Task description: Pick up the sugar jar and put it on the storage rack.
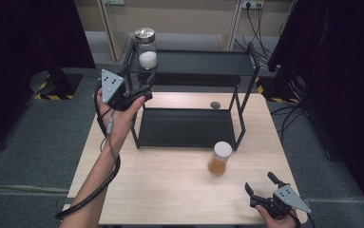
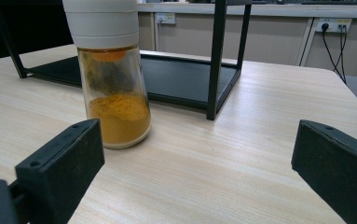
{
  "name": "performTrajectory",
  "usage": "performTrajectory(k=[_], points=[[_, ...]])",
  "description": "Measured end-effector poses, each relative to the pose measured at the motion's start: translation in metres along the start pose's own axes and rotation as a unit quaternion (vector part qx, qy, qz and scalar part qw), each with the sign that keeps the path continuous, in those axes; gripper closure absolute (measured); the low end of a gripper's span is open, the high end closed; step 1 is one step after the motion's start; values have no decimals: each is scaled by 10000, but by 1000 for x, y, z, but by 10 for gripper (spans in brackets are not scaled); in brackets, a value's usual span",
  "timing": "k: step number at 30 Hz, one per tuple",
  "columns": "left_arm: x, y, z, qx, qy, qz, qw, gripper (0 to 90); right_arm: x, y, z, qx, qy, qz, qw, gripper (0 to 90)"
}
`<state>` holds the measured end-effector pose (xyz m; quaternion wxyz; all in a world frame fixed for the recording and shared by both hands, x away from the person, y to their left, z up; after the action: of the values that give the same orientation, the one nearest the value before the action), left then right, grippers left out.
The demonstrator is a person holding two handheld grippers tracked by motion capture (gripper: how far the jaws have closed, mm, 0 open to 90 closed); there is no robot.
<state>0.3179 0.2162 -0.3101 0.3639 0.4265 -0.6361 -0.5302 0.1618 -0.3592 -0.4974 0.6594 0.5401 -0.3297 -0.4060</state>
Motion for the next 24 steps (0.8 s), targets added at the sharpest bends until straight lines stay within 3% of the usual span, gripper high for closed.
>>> performTrajectory(k=[16,24], points=[[4,-30,23,-123,-157,18,9998,124,0,0,0,1,7,17,10000,27],[5,-49,34,-158,-204,130,9996,121,0,0,0,6,11,-13,10000,26]])
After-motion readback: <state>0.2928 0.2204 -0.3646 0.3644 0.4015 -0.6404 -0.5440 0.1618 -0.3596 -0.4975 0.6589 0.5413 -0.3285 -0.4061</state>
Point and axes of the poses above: each handheld gripper's, and its own axes: z roughly backward along the jaws, y roughly out of its top, x roughly to its right, the point moved 1 cm from there along -z, roughly forward along the jaws, and after that the axes turned 2 degrees about y, right-handed, at the moved point
